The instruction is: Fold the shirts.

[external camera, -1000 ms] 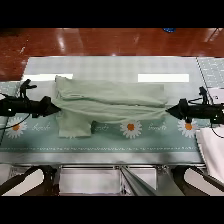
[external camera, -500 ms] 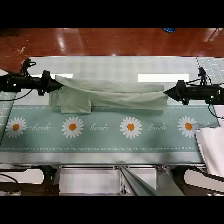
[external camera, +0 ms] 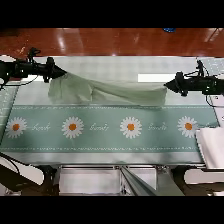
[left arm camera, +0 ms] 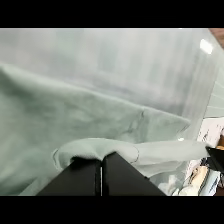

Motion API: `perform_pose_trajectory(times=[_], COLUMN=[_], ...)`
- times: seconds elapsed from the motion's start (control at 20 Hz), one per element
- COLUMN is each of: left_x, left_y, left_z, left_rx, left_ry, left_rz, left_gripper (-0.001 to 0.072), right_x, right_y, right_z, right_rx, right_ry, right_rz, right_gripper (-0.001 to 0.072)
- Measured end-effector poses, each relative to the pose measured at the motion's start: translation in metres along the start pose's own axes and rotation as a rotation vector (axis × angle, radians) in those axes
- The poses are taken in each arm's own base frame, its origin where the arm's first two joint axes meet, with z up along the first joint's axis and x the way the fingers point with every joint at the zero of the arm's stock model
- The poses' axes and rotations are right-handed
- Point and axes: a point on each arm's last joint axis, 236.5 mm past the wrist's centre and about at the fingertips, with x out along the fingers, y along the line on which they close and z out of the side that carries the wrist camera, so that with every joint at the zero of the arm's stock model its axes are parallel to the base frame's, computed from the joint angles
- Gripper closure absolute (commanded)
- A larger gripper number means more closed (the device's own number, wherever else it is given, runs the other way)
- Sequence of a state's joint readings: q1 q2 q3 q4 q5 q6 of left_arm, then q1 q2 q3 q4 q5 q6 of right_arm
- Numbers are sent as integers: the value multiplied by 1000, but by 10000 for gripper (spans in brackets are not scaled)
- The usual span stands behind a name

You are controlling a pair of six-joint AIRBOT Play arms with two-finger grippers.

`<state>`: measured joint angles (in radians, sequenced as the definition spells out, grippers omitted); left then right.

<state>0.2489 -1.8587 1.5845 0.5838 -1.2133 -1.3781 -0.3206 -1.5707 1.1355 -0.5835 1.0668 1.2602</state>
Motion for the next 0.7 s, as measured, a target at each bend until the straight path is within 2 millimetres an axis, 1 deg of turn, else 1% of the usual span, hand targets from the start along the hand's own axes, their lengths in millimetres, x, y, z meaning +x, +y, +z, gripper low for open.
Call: perform_pose_trajectory(times=[0.1,0.25,0.3,0.35,0.4,0.5,0.55,0.6,0.65,0.7], left_x=[7,18,21,24,26,28,27,22,12,1], left_y=[2,10,12,14,14,15,17,21,28,34], left_z=[5,8,10,12,14,11,7,4,0,1], left_rx=[-1,-7,-5,-4,-1,-1,-7,-24,-47,-62], left_ry=[6,12,10,4,-5,10,30,52,79,86], left_rz=[0,6,7,10,12,13,22,37,60,79], left_gripper=[687,683,593,341,200,200,200,200,200,200], right_x=[5,12,14,16,18,19,18,15,8,-1], right_y=[-4,-14,-17,-19,-20,-21,-18,-15,-11,-9], right_z=[5,12,14,17,21,28,31,33,36,40], right_rx=[7,23,28,36,44,52,52,48,43,39], right_ry=[-3,-14,-19,-28,-43,-66,-77,-80,-84,-95], right_rz=[-4,-14,-18,-17,-16,-7,9,23,38,51], right_gripper=[690,689,622,375,301,302,302,302,302,302])
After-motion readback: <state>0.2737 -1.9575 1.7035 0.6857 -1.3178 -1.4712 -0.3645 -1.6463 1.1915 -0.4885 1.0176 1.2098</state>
